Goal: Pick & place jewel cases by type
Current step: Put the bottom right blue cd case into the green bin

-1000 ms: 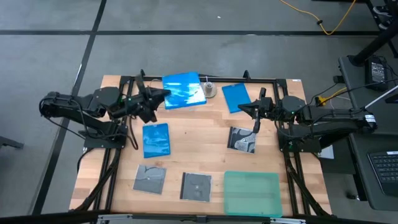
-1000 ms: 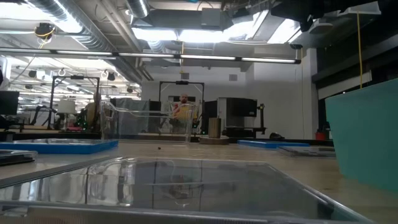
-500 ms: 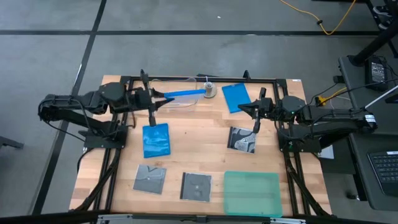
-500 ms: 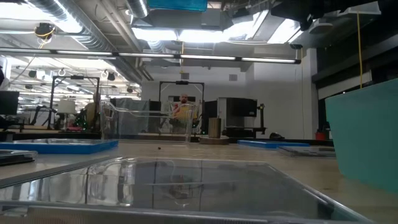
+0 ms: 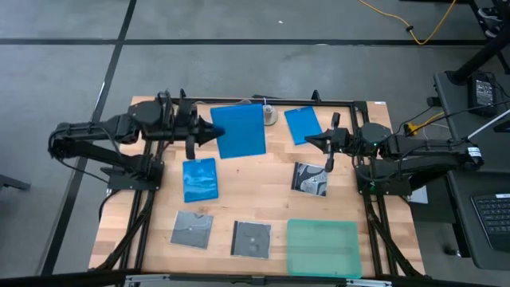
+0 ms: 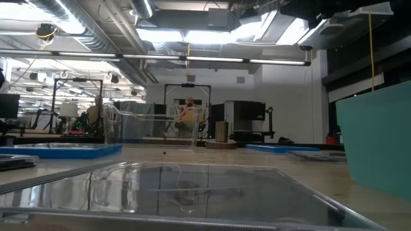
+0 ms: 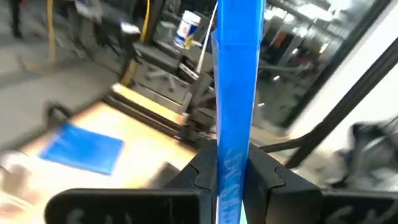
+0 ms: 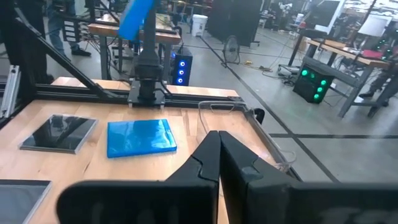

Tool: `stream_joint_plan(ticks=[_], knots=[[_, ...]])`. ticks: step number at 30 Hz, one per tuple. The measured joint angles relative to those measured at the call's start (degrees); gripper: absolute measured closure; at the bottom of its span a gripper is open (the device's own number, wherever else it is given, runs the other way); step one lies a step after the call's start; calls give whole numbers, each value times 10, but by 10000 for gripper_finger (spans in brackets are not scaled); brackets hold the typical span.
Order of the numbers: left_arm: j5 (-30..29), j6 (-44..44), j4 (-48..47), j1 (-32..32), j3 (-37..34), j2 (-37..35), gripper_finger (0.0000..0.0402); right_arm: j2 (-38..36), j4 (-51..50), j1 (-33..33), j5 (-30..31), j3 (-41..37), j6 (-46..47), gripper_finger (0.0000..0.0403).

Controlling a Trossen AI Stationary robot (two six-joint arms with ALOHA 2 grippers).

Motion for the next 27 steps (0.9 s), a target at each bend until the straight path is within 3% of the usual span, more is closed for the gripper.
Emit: stream_joint_plan(ticks=[16,27], knots=[[201,-400,0,93,0,0,371,0,-15,0,-19,0,-15,397],[252,-444,0,133,0,0,371,0,-32,0,-33,0,-14,397]])
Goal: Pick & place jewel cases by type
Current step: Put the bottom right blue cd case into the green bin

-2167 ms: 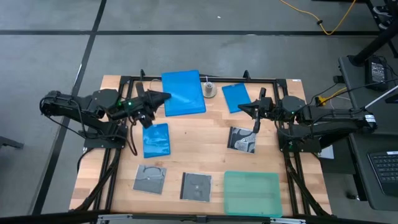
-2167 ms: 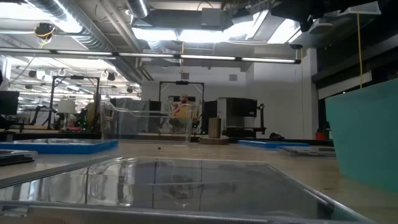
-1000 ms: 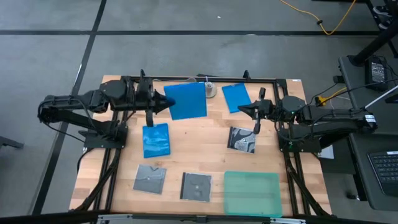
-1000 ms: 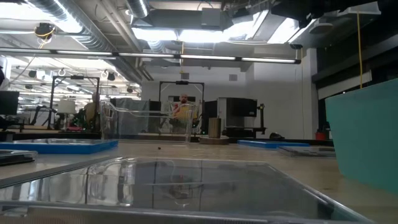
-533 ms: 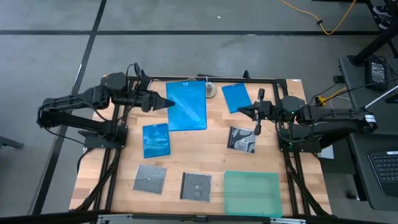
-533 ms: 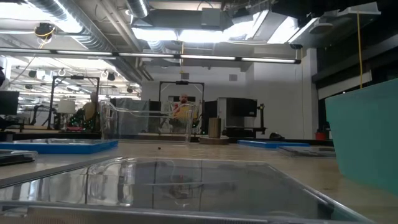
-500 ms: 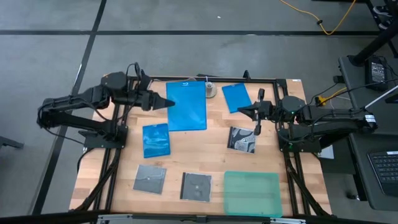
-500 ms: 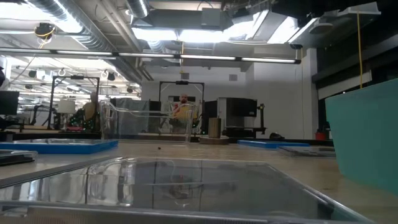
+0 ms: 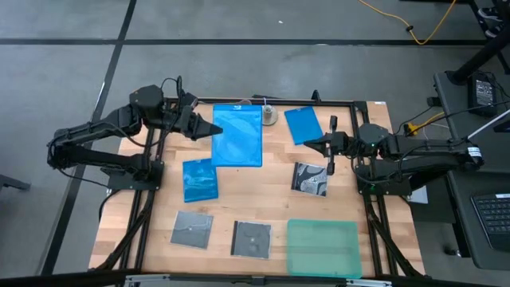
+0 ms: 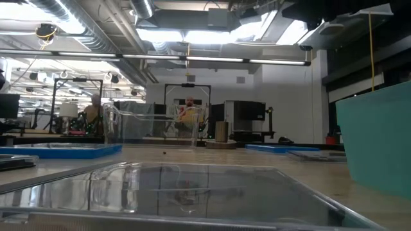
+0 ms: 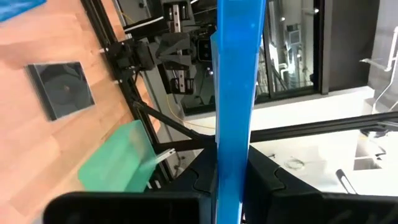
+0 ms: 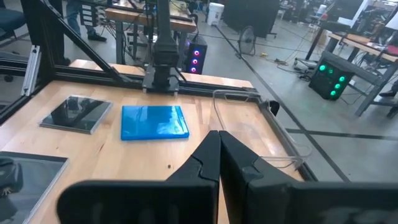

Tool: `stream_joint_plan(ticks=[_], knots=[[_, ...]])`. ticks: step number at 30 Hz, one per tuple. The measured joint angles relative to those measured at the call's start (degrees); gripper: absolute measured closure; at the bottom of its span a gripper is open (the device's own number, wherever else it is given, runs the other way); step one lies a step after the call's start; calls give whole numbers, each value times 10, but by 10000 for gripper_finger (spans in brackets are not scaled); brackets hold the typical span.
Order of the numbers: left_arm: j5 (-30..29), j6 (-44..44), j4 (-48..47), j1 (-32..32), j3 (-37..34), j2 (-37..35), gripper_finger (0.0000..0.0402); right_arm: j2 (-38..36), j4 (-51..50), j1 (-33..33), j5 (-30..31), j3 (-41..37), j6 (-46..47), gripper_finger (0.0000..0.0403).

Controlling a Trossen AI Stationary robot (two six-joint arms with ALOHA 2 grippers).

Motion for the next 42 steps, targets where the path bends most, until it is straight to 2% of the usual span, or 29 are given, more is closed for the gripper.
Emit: stream_joint_plan(ticks=[8,15,24,32,42], knots=[[0,70,-8,20,0,0,371,0,1,0,0,0,16,397],[-17,179,-62,40,0,0,371,5,51,-12,1,0,114,394],[-51,303,-86,54,0,2,370,46,57,-50,-3,36,208,325],[-71,371,-90,55,-1,7,370,123,55,-84,-60,119,240,270],[-81,412,-88,55,-1,7,370,228,-4,-115,-141,220,229,261]])
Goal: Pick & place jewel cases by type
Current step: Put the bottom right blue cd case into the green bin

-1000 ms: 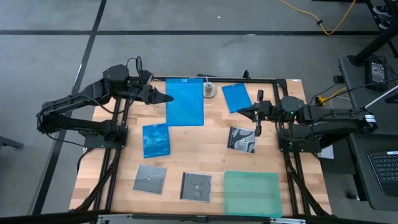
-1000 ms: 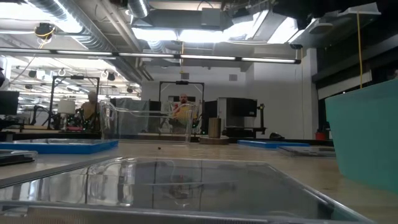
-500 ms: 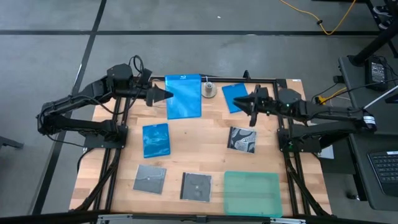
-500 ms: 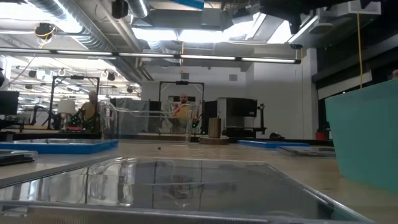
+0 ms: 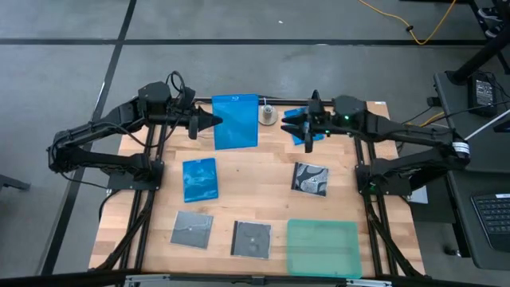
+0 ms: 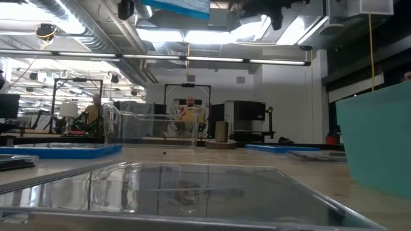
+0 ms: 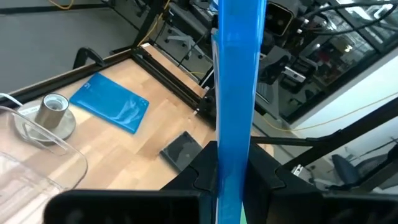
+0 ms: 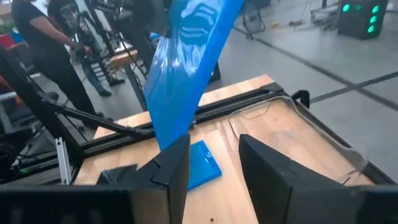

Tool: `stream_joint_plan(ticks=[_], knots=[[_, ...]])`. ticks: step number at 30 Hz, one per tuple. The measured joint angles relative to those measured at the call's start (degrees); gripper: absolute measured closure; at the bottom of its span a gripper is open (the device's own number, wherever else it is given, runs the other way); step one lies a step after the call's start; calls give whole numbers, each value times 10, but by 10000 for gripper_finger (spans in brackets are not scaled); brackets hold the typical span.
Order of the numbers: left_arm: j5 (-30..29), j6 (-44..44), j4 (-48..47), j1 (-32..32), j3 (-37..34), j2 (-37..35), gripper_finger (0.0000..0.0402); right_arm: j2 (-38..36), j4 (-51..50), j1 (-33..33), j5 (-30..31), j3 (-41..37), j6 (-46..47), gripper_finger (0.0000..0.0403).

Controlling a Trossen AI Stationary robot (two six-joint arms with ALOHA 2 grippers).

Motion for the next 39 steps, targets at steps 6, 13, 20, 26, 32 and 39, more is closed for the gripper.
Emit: stream_joint_plan(ticks=[6,13,20,26,32,39], knots=[[7,22,-2,0,0,6,370,45,0,-21,-54,42,13,260],[53,35,-51,-16,0,44,370,76,-103,-57,-125,126,11,260],[131,52,-48,-35,0,100,370,135,-282,-97,-220,241,-21,260],[149,64,-32,-46,0,126,370,195,-361,-110,-297,305,-34,260],[159,65,-22,-50,1,137,370,240,-363,-110,-376,338,-31,260],[161,65,-16,-50,1,141,370,283,-363,-99,-428,363,-19,260]])
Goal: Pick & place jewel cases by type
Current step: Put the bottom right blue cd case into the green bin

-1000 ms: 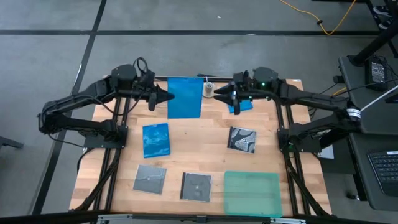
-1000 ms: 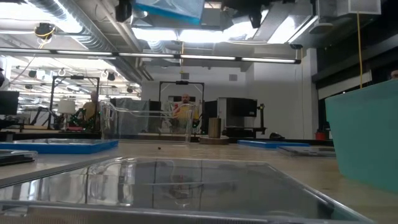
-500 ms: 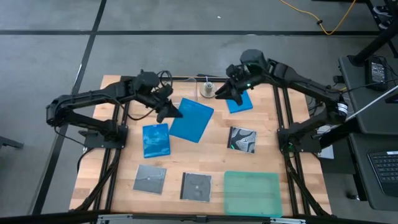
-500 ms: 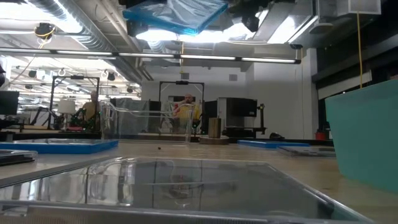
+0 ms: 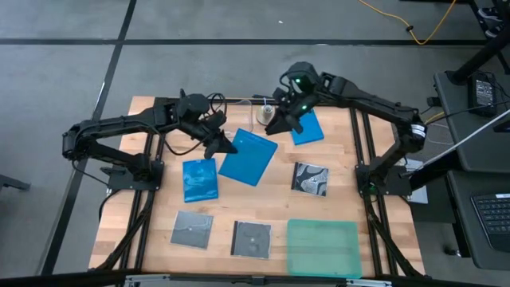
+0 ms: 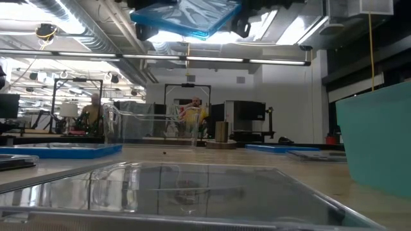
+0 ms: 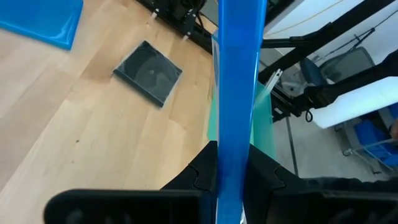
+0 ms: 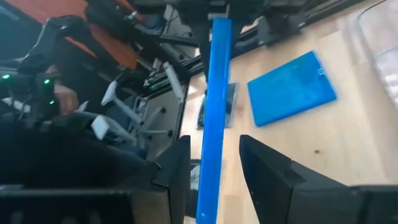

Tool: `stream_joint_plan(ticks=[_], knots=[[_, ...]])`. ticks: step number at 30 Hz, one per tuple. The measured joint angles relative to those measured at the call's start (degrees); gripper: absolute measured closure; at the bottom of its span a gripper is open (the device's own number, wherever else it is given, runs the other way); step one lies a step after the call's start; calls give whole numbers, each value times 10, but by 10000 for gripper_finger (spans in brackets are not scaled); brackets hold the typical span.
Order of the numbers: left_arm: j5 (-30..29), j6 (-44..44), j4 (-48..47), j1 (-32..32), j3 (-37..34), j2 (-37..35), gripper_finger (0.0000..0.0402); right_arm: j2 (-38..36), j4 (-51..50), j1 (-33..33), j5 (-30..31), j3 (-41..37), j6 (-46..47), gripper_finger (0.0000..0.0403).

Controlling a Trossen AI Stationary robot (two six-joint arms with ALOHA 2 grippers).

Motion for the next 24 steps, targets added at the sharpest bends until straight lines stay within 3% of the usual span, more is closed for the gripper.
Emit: stream_joint_plan(ticks=[18,24], knots=[[18,-12,11,1,0,0,370,40,15,47,-16,2,-1,260],[56,-25,13,-1,0,16,370,40,21,47,-16,2,5,260]])
